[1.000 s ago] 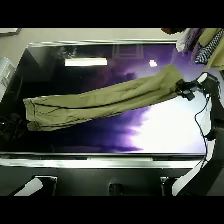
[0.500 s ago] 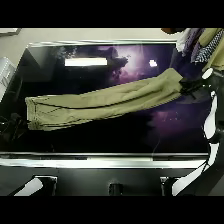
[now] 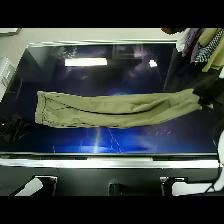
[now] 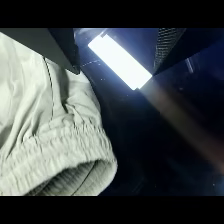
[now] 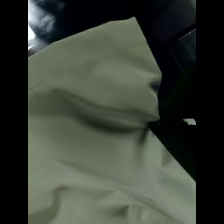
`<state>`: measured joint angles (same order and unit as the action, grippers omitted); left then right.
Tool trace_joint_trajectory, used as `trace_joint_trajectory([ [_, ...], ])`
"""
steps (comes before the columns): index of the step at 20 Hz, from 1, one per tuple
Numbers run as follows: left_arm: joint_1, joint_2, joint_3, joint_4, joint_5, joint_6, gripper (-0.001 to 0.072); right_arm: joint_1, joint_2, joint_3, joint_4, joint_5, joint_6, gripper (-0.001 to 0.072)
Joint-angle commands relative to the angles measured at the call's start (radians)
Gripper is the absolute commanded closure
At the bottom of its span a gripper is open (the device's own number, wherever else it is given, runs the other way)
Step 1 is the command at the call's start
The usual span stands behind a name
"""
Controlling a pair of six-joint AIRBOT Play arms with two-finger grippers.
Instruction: Fold the clothes and pants, and hang the long-sleeved shirts on hangers.
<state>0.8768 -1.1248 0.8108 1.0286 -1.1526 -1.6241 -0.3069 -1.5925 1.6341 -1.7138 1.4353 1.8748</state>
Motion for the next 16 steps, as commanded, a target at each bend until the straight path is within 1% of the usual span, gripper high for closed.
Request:
trace_joint_trajectory([
  [1, -0.016, 0.026, 0.0, 0.001, -0.01, 0.019, 0.0181, 0.0, 0.193, -0.32, -0.071, -0.098, 0.058, 0.0685],
  [2, -0.035, 0.032, 0.0, 0.005, -0.011, 0.04, 0.0181, 0.0, 0.237, -0.411, -0.078, -0.135, 0.095, 0.0685],
  [4, -0.091, 0.037, 0.0, 0.032, -0.011, 0.046, 0.0181, 0.0, 0.304, -0.576, -0.07, -0.186, 0.148, 0.0683],
  [5, -0.119, 0.036, 0.0, 0.04, -0.011, 0.047, 0.0181, 0.0, 0.325, -0.64, -0.071, -0.198, 0.178, 0.0642],
  [6, -0.142, 0.037, 0.0, 0.04, -0.01, 0.045, 0.0181, 0.0, 0.336, -0.679, -0.07, -0.207, 0.19, 0.0496],
  [7, -0.161, 0.037, 0.003, 0.038, -0.008, 0.042, 0.0181, 0.0, 0.341, -0.689, -0.066, -0.208, 0.19, 0.0424],
  [8, -0.177, 0.037, 0.01, 0.038, -0.008, 0.042, 0.018, 0.0, 0.348, -0.678, -0.046, -0.209, 0.172, 0.0277],
  [9, -0.188, 0.037, 0.021, 0.038, -0.01, 0.042, 0.018, 0.0, 0.359, -0.655, -0.021, -0.209, 0.129, 0.0141],
  [11, -0.204, 0.037, 0.055, 0.037, -0.012, 0.043, 0.018, -0.05, 0.376, -0.568, 0.049, -0.208, 0.096, 0.0069],
  [12, -0.208, 0.039, 0.075, 0.037, -0.011, 0.043, 0.0181, -0.115, 0.375, -0.514, 0.119, -0.215, 0.077, 0.0055],
  [14, -0.217, 0.039, 0.114, 0.033, -0.011, 0.043, 0.018, -0.286, 0.363, -0.44, 0.323, -0.26, -0.047, 0.0055],
  [16, -0.218, 0.039, 0.138, 0.005, -0.01, 0.046, 0.0181, -0.448, 0.32, -0.417, 0.524, -0.262, -0.236, 0.0054],
])
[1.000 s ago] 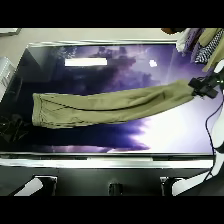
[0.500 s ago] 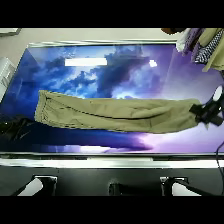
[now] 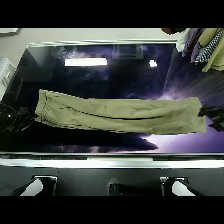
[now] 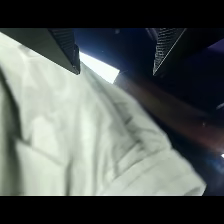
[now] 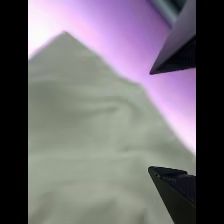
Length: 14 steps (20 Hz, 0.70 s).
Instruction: Fold the clothes and pants, and hang the long-sleeved shirts on hangers.
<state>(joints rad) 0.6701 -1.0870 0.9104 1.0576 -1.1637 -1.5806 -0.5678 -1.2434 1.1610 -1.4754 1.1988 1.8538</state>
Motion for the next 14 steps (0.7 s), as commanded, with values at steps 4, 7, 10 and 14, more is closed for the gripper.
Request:
trace_joint_trajectory([
  [4, -0.011, 0.001, 0.04, -0.063, 0.002, 0.003, 0.0181, -0.353, -0.207, 0.056, 0.469, 0.034, -0.485, 0.0045],
  [7, -0.011, 0.001, 0.04, -0.064, 0.0, 0.003, 0.0181, -0.36, -0.315, 0.056, 0.549, 0.034, -0.626, 0.0013],
  [10, -0.011, 0.001, 0.04, -0.068, 0.0, 0.003, 0.0181, -0.347, -0.402, 0.062, 0.574, 0.024, -0.701, 0.0011],
  [14, -0.011, 0.001, 0.04, -0.068, -0.001, 0.003, 0.0181, -0.332, -0.444, 0.063, 0.586, -0.027, -0.753, 0.0011],
])
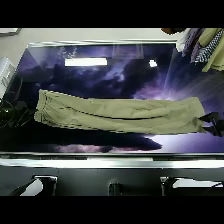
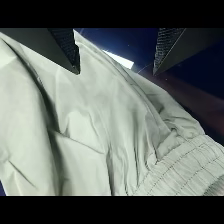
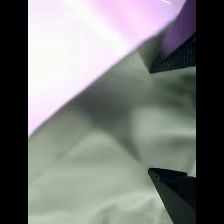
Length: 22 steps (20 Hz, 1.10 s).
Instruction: Fold the clothes and pants, and hang the long-sleeved shirts on hangers.
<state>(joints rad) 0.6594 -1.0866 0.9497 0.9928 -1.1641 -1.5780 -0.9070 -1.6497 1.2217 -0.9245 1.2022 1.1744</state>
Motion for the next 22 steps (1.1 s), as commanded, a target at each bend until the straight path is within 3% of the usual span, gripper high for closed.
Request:
trace_joint_trajectory([
  [1, 0.0, 0.0, 0.001, -0.003, 0.0, 0.0, 0.0181, 0.015, -0.039, 0.002, 0.058, -0.033, -0.087, 0.0011],
  [6, 0.0, 0.0, 0.001, -0.002, 0.001, 0.009, 0.0181, 0.101, -0.039, 0.002, 0.083, -0.008, -0.093, 0.0011],
  [10, 0.0, 0.0, 0.001, -0.002, 0.003, 0.009, 0.0181, 0.174, -0.039, 0.002, -0.022, -0.032, -0.039, 0.0021],
  [11, 0.0, 0.0, 0.001, -0.002, 0.002, 0.009, 0.0181, 0.194, -0.039, 0.002, -0.05, -0.035, -0.028, 0.0054],
  [12, 0.0, 0.0, 0.001, -0.002, 0.002, 0.009, 0.0181, 0.213, -0.039, 0.002, -0.073, -0.041, -0.026, 0.0127],
  [13, 0.0, 0.0, 0.001, -0.002, 0.002, 0.009, 0.0181, 0.232, -0.039, 0.002, -0.086, -0.052, -0.024, 0.0264],
  [15, 0.0, 0.0, 0.001, -0.002, 0.002, 0.009, 0.0183, 0.245, -0.035, 0.002, -0.079, -0.064, -0.019, 0.068],
  [16, 0.0, 0.0, 0.001, -0.004, 0.0, 0.009, 0.0218, 0.243, -0.03, 0.002, -0.072, -0.067, -0.003, 0.0684],
  [17, -0.001, 0.0, 0.001, -0.014, -0.006, 0.014, 0.0301, 0.243, -0.015, 0.002, -0.081, -0.072, 0.023, 0.0685],
  [19, -0.034, 0.0, 0.002, -0.043, -0.007, 0.043, 0.0321, 0.244, 0.034, 0.002, -0.094, -0.074, 0.085, 0.0685],
  [20, -0.071, -0.001, 0.005, -0.043, -0.002, 0.045, 0.043, 0.246, 0.071, 0.002, -0.093, -0.064, 0.093, 0.0685],
  [21, -0.122, -0.005, 0.005, -0.043, 0.019, 0.046, 0.0624, 0.245, 0.109, 0.002, -0.093, -0.052, 0.113, 0.0685],
  [22, -0.18, -0.009, 0.005, -0.043, 0.059, 0.045, 0.0677, 0.245, 0.155, 0.002, -0.098, -0.049, 0.139, 0.0686],
])
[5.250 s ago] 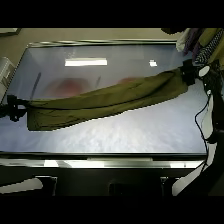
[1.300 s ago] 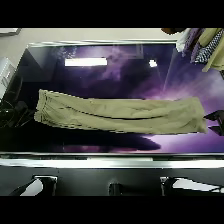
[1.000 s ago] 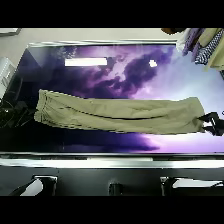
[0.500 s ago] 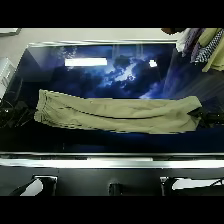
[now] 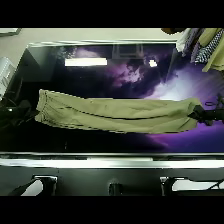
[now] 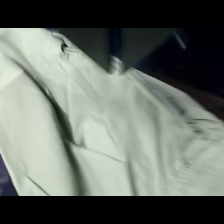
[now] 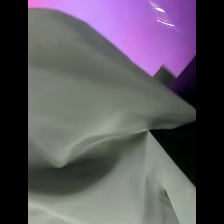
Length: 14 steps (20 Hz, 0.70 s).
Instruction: Fold the clothes and pants, and hang the long-sleeved shirts on hangers.
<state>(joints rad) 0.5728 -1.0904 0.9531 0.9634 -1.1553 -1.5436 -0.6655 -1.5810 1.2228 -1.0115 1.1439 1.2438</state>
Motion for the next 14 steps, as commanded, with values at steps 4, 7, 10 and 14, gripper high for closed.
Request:
trace_joint_trajectory([
  [4, -0.37, -0.075, 0.003, -0.024, 0.244, -0.038, 0.0677, 0.004, 0.289, 0.026, -0.014, 0.043, 0.246, 0.0685],
  [7, -0.582, -0.179, 0.011, -0.123, 0.387, -0.038, 0.0678, 0.004, 0.383, 0.115, -0.026, 0.149, 0.303, 0.0684],
  [10, -0.769, -0.322, 0.099, -0.23, 0.484, -0.038, 0.0678, 0.004, 0.423, 0.267, -0.019, 0.27, 0.397, 0.0684],
  [14, -0.957, -0.565, 0.364, -0.298, 0.462, -0.042, 0.0679, 0.004, 0.452, 0.473, -0.002, 0.387, 0.451, 0.0684],
])
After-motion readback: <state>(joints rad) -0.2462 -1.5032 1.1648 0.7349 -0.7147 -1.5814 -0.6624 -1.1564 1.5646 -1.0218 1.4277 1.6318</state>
